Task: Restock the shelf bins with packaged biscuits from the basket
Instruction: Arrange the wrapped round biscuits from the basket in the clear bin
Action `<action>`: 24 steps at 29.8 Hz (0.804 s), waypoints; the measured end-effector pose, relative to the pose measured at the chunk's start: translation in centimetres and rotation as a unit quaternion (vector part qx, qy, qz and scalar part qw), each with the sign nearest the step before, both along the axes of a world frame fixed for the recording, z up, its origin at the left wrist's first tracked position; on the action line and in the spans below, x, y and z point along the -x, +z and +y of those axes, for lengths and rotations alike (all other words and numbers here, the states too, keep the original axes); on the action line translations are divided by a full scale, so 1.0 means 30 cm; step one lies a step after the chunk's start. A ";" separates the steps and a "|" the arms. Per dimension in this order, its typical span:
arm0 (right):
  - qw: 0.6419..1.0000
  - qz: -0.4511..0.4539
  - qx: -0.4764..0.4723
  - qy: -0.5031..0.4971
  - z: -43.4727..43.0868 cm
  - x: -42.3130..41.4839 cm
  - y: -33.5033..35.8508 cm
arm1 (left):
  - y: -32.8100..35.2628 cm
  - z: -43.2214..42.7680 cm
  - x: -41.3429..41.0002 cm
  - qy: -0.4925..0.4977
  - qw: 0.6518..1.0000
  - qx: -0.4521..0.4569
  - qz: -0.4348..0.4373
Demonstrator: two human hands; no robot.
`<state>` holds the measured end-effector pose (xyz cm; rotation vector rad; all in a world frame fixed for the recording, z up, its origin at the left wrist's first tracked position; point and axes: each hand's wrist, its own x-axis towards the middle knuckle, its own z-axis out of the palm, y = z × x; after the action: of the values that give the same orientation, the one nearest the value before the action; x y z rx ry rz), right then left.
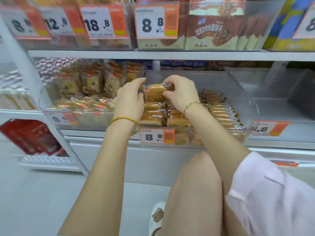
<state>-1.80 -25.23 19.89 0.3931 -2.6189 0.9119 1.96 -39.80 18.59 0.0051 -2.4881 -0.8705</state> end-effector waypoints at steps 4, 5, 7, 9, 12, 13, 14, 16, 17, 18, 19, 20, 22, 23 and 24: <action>0.996 -0.070 -0.062 0.008 -0.054 0.032 -0.002 | -0.029 -0.036 0.014 0.024 0.999 0.033 -0.020; 0.994 -0.080 -0.076 0.014 -0.060 0.036 -0.004 | -0.033 -0.041 0.017 0.027 0.999 0.039 -0.020; 0.989 -0.099 -0.106 0.028 -0.063 0.037 -0.005 | -0.043 -0.053 0.029 0.023 0.998 0.059 -0.023; 0.984 -0.123 -0.124 0.045 -0.062 0.031 -0.004 | -0.054 -0.061 0.040 0.010 0.996 0.077 -0.030; 0.979 -0.142 -0.130 0.063 -0.059 0.020 0.004 | -0.066 -0.062 0.042 0.005 0.997 0.069 -0.042; 0.977 -0.146 -0.138 0.066 -0.057 0.017 0.008 | -0.067 -0.060 0.039 0.008 0.997 0.059 -0.042; 0.975 -0.150 -0.147 0.068 -0.056 0.015 0.012 | -0.066 -0.059 0.035 0.012 0.998 0.047 -0.044; 0.972 -0.159 -0.160 0.069 -0.057 0.012 0.018 | -0.062 -0.057 0.025 0.019 0.998 0.022 -0.051; 0.971 -0.164 -0.162 0.070 -0.058 0.012 0.018 | -0.060 -0.057 0.022 0.021 0.998 0.009 -0.053; 0.970 -0.167 -0.159 0.071 -0.061 0.011 0.017 | -0.058 -0.057 0.018 0.021 0.998 -0.004 -0.052; 0.971 -0.169 -0.155 0.069 -0.063 0.011 0.014 | -0.058 -0.057 0.016 0.020 0.998 -0.016 -0.050; 0.972 -0.168 -0.151 0.065 -0.066 0.011 0.012 | -0.059 -0.058 0.013 0.020 0.998 -0.027 -0.049; 0.973 -0.168 -0.144 0.061 -0.071 0.010 0.010 | -0.061 -0.059 0.004 0.022 0.997 -0.051 -0.052; 0.974 -0.168 -0.143 0.060 -0.074 0.007 0.010 | -0.063 -0.060 -0.001 0.025 0.996 -0.061 -0.055; 0.974 -0.166 -0.142 0.060 -0.075 0.004 0.012 | -0.065 -0.059 -0.007 0.028 0.996 -0.068 -0.057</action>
<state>-1.91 -27.50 20.24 0.5130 -3.0784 0.6861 2.16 -41.58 16.64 0.1736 -2.5152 -1.0402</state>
